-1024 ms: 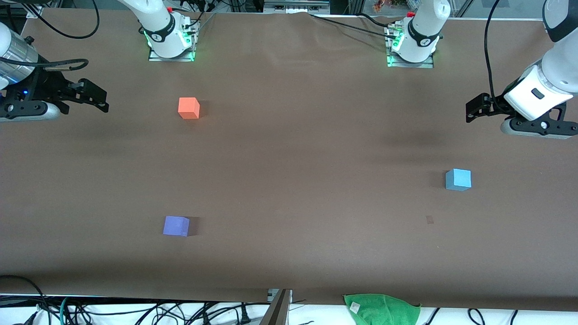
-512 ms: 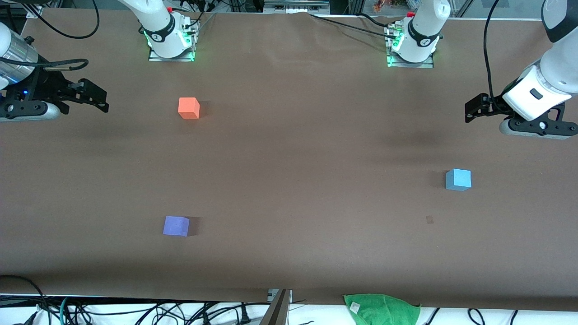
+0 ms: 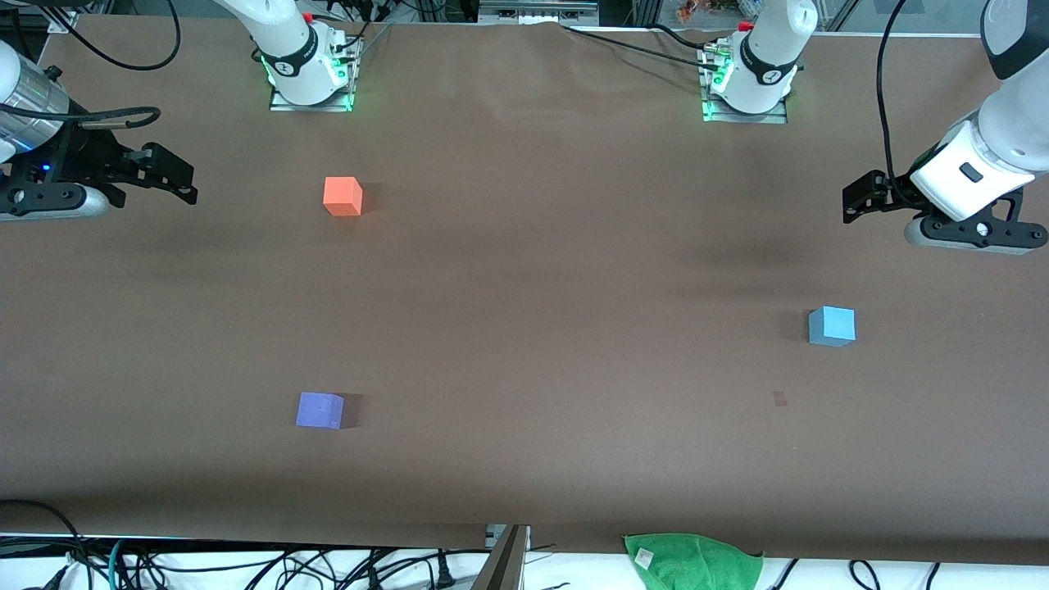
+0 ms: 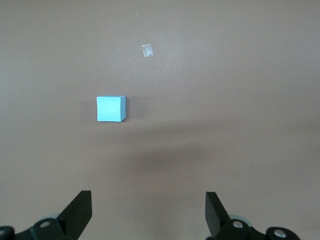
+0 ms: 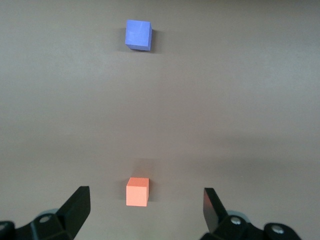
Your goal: Place blue block between orange and purple blocks
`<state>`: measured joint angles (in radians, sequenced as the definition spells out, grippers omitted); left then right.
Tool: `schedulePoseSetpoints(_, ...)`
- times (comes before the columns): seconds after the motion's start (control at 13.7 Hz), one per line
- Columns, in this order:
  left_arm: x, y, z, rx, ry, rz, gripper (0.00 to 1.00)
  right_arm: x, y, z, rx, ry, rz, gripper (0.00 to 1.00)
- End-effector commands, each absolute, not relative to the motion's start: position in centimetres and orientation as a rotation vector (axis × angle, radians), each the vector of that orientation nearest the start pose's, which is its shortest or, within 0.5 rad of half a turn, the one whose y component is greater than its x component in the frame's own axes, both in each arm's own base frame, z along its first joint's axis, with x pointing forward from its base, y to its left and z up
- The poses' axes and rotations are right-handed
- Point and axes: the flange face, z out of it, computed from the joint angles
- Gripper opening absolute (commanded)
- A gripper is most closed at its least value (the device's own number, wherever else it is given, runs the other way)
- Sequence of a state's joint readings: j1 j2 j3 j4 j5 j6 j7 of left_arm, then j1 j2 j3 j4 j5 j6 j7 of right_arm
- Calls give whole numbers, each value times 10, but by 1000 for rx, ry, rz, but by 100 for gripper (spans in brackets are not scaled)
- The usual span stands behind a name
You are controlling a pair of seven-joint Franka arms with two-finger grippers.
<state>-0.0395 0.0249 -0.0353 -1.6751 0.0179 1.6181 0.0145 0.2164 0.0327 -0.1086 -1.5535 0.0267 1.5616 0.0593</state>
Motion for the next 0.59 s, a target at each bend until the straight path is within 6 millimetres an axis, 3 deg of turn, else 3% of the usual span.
schedulePoseSetpoints(0.0, 563, -43, 570, -3104, 175, 125, 100, 562, 65, 618, -3132, -99, 25, 100)
schedulePoseSetpoints(0.44, 564, -43, 568, -3105, 175, 135, 100, 563, 65, 618, -3132, -99, 27, 100)
schedulePoseSetpoints(0.51, 569, -43, 556, -3103, 175, 168, 100, 563, 65, 618, -3132, -99, 27, 100)
